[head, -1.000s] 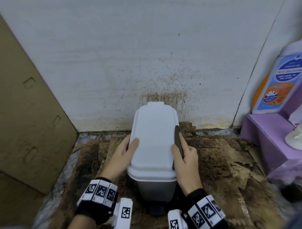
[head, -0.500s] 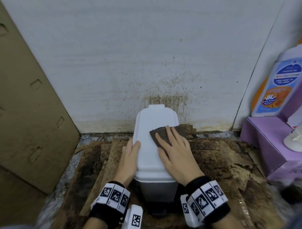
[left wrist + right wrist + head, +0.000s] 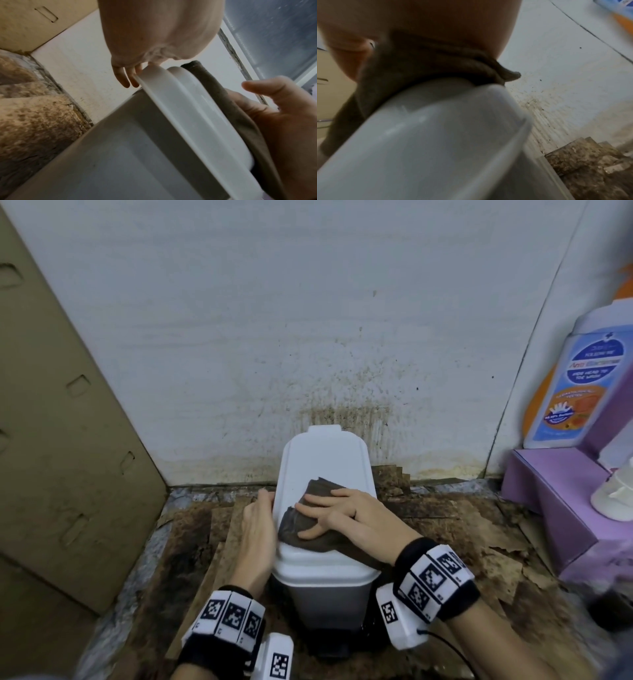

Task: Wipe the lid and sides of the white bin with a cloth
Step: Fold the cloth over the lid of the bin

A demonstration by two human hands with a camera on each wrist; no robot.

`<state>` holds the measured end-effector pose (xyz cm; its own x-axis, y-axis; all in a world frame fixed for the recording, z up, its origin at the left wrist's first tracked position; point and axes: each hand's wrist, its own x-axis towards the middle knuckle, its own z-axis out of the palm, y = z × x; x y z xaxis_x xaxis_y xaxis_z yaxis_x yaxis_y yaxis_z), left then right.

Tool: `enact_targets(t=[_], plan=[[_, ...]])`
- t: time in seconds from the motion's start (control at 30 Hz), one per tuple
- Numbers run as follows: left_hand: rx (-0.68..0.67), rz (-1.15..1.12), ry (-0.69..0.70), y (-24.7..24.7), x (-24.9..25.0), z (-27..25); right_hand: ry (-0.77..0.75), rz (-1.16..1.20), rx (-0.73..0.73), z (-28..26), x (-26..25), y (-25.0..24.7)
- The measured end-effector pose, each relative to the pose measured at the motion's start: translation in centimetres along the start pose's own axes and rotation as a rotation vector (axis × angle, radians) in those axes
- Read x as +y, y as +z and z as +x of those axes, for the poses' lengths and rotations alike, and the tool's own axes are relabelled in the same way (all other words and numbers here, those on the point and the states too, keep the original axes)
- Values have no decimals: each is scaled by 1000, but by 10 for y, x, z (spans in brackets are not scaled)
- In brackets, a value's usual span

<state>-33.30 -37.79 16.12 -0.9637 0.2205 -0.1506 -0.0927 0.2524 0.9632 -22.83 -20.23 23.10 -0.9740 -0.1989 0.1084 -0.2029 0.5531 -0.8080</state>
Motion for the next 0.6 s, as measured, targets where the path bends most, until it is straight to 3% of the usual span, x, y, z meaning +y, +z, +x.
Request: enact_targets(t=[0.17,0.33,0.4,0.47,0.6], plan=[[-24,181,264,0,25,-21,-52,157,73,-3,3,-2],[-108,368,427,-6,28,-20,-30,279,474,-18,7,-2],[-124,539,450,-8,29,-18,89,128,581,-28,13,-1],[-110,670,485,-7,32,-20,258,-64,569,-36,20,0],[-57,737,556,-4,38,-23,429,-59,527,-47,24,-3]])
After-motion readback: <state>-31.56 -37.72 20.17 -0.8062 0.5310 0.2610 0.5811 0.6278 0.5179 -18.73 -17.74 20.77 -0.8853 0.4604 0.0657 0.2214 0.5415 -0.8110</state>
